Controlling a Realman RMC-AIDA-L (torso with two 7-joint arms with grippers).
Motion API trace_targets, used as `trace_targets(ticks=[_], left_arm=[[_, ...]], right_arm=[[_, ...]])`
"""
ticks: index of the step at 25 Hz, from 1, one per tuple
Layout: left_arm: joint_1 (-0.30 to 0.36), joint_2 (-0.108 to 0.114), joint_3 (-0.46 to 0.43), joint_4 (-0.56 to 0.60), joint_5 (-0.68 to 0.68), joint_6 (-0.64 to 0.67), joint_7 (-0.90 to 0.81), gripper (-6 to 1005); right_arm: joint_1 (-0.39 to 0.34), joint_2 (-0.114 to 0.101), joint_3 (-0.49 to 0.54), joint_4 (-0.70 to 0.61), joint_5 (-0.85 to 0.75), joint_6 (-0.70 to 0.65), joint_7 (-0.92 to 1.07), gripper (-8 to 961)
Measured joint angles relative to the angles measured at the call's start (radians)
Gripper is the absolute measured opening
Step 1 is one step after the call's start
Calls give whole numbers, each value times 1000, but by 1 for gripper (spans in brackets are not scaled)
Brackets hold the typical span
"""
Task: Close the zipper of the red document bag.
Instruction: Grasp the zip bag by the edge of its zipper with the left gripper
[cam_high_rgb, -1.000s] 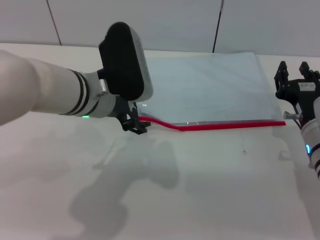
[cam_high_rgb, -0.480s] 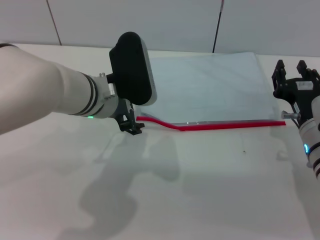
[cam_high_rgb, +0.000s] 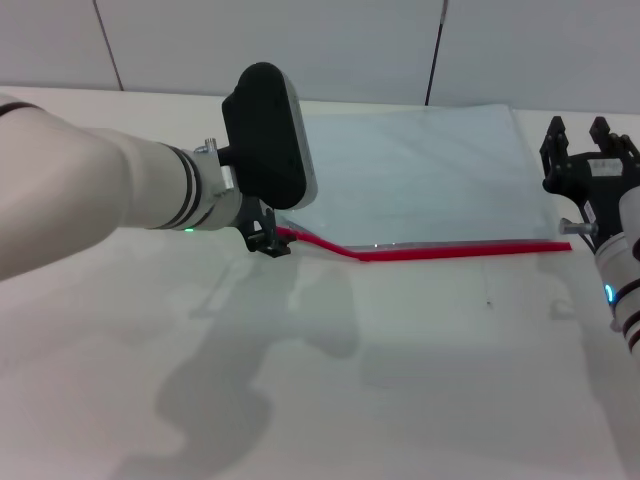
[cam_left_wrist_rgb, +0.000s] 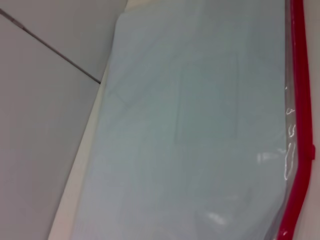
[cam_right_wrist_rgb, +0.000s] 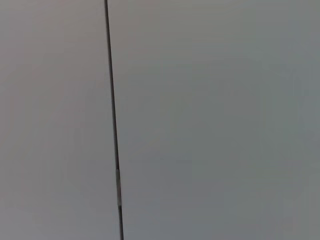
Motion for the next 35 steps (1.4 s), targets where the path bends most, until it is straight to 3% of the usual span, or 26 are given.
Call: trace_targets(ticks=[9, 24, 35], left_arm=[[-5, -1, 6, -33, 0, -47, -6, 887], [4, -3, 71, 43, 1, -7, -59, 888], [3, -1, 84, 30, 8, 17, -80, 889]], right_arm=[[2, 0, 0, 0, 0, 1, 0, 458], [1, 0, 0, 0, 0, 1, -1, 454], [2, 0, 0, 3, 0, -2, -2, 451]])
